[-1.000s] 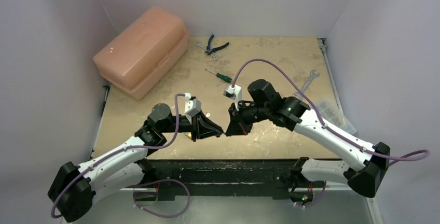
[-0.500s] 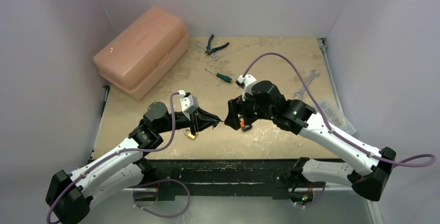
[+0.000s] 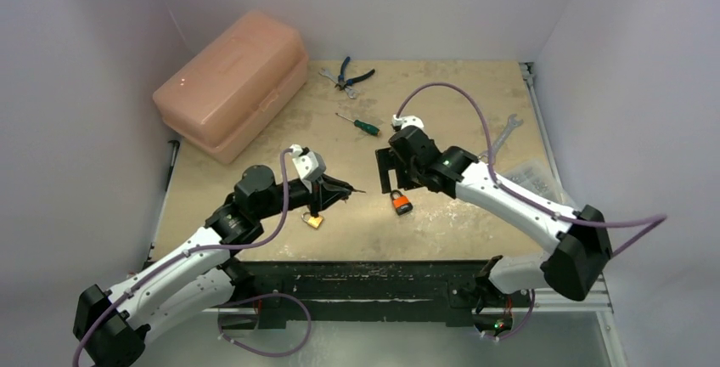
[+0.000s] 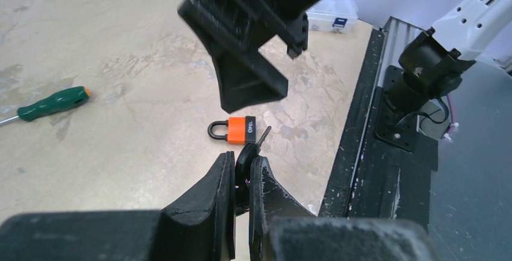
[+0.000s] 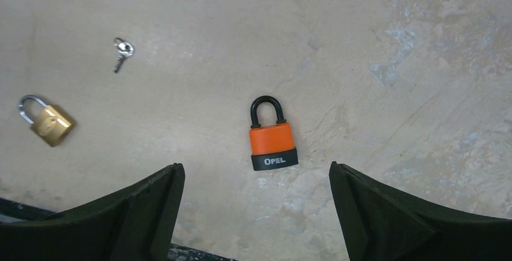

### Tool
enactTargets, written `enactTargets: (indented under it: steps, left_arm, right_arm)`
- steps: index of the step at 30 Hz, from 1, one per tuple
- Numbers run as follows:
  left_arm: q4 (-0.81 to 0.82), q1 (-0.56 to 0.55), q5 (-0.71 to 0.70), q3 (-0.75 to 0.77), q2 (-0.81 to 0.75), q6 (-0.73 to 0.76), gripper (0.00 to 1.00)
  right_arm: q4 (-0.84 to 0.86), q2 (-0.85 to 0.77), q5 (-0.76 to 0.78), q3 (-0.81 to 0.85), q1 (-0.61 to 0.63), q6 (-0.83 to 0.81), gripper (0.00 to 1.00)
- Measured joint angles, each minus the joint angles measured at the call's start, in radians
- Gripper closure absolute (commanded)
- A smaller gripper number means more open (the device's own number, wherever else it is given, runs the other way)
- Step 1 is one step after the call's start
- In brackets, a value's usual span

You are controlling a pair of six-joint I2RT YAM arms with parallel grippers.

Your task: Unlock with the key

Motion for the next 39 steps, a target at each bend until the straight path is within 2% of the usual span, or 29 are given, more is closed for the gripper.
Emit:
enactTargets:
  steps: [9,16,19,27,35,39]
  left_arm:
    - [-0.047,0.000,-0.060,0.037,0.000,0.010,1.00]
    - [-0.071,0.000,-0.069,0.039,0.000,0.010,1.00]
    - [-0.072,0.000,-0.071,0.039,0.000,0.010,1.00]
    - [-0.075,0.000,-0.074,0.039,0.003,0.010,1.00]
    - [-0.076,0.000,-0.074,0.039,0.007,0.010,1.00]
    - [-0.076,0.000,-0.074,0.039,0.007,0.010,1.00]
  right_arm:
    - [-0.003,0.178,0.023,-0.005,-0.002,-0.001,0.04]
    - [0.008,0.308,-0.009,-0.008,-0.009,-0.016,0.12]
    - [0.023,0.320,-0.026,-0.023,-0.019,-0.020,0.18]
    - [0.071,0.321,-0.104,-0.083,-0.080,-0.045,0.26]
    - [0.099,0.359,-0.144,-0.090,-0.086,-0.064,0.40]
    - [0.106,0.383,-0.150,-0.091,-0.087,-0.068,0.42]
